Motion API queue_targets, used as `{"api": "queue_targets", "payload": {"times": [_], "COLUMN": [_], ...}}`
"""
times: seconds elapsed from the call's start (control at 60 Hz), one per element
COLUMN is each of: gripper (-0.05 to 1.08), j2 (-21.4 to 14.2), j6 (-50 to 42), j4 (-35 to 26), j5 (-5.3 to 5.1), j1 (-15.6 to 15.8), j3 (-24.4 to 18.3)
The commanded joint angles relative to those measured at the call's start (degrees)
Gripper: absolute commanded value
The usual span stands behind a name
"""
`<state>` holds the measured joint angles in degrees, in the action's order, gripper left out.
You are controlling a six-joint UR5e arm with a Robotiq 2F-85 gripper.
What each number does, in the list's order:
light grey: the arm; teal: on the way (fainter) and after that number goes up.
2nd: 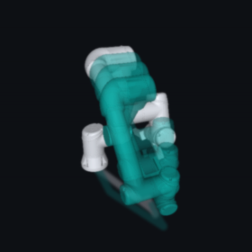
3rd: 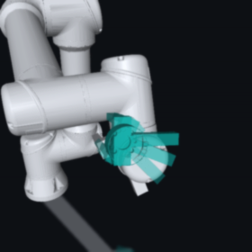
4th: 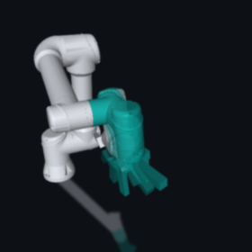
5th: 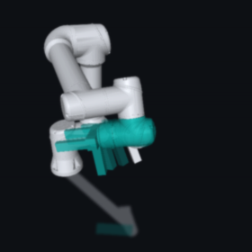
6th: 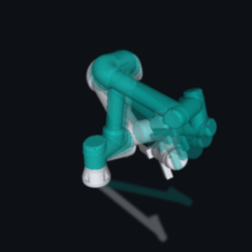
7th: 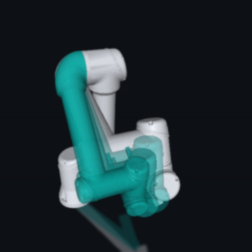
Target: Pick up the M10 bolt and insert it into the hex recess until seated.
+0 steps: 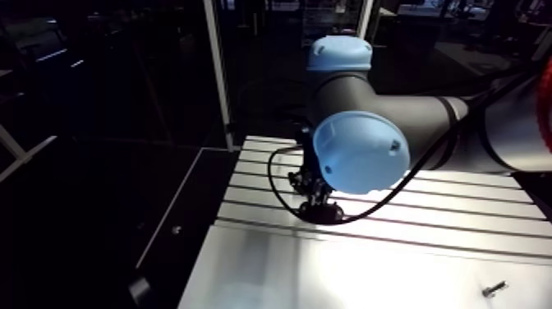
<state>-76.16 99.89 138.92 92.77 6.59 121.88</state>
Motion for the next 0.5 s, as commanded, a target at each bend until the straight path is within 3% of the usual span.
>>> {"api": "queue_targets", "payload": {"times": [0.017,0.5], "gripper": [0.71,0.77], "j2": [0.01,-0.84], "j6": [0.0,0.0], "j4": [0.0,-0.19], "j5": [-0.08,-0.26], "j1": [0.0,0.09], "j3": [-0.02,-0.18]}}
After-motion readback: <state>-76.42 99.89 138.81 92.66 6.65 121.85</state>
